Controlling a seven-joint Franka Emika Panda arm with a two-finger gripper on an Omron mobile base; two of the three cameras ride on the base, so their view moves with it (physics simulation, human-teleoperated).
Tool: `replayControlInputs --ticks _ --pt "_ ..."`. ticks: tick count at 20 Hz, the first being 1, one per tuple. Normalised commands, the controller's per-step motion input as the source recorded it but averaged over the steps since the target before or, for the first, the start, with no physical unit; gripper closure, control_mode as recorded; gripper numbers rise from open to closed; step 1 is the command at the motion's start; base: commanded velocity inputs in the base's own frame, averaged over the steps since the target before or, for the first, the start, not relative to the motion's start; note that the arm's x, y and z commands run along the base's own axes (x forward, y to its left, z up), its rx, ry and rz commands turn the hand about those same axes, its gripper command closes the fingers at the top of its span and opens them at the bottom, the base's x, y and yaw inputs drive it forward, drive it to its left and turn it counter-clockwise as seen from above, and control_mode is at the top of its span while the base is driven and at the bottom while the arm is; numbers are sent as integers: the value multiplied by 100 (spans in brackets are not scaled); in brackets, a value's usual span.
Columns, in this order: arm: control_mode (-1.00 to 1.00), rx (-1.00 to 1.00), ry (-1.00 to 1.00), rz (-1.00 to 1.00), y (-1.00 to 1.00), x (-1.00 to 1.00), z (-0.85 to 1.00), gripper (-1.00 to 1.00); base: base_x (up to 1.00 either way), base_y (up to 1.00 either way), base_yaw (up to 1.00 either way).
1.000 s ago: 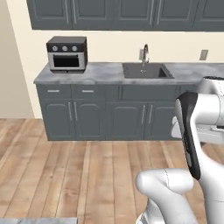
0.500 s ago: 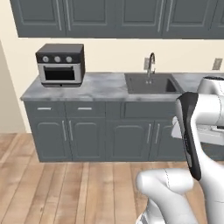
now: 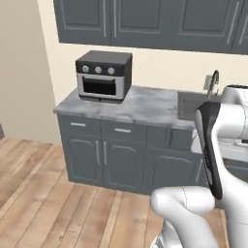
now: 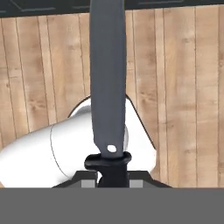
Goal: Retrieve the butter from the fridge and place it on a plate on the dining table. Then retrieve the butter knife by the fridge and place it near the plate.
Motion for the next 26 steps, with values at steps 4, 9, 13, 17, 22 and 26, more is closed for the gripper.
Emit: replayControlInputs --ticks 4,9,13,17,22,26 --pt "100 0 0 0 0 0 0 100 35 11 83" --pt "100 0 0 0 0 0 0 100 73 -1 82" --pt "100 0 0 0 0 0 0 100 81 -6 81" --pt "100 0 0 0 0 0 0 100 73 0 79" --pt "100 0 0 0 0 0 0 100 84 0 74" --pt "100 0 0 0 0 0 0 100 99 -21 66"
